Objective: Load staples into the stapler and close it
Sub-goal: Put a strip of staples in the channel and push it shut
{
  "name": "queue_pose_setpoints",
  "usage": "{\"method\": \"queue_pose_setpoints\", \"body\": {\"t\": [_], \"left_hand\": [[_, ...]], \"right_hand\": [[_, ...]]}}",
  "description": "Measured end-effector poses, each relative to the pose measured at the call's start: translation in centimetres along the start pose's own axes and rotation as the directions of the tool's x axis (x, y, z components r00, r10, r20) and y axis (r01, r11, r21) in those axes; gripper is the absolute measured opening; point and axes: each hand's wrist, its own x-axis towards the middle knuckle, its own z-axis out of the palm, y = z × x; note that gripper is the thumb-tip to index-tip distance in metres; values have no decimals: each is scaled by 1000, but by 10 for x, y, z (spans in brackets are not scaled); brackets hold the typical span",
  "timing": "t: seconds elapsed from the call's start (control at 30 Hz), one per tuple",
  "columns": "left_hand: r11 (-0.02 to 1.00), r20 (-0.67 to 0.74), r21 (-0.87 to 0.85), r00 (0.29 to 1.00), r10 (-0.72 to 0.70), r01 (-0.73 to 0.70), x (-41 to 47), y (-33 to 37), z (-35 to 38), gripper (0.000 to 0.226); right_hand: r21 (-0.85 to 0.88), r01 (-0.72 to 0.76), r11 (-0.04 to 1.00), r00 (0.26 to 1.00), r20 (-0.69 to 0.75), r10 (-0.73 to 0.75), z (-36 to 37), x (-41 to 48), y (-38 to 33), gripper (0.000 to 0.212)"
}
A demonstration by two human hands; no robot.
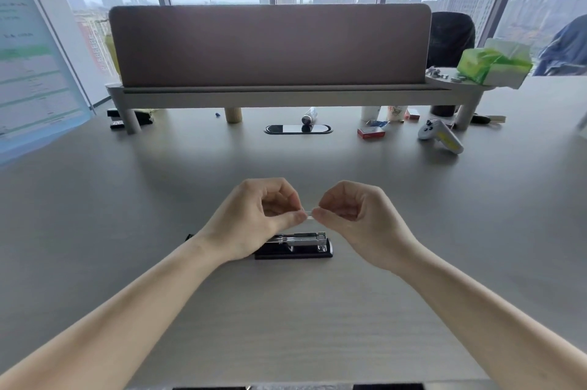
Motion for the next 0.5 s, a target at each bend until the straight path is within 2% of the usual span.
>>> {"method": "queue_pose_setpoints", "body": {"t": [0.2, 0.5], "left_hand": [[968, 40, 228, 994, 97, -104, -12, -15, 1, 10], [957, 52, 247, 988, 147, -155, -15, -19, 4, 9]], "right_hand": [[-240, 172, 955, 985, 34, -169, -2, -22, 25, 14], [-243, 214, 946, 977, 69, -203, 2, -23, 35, 10]]}}
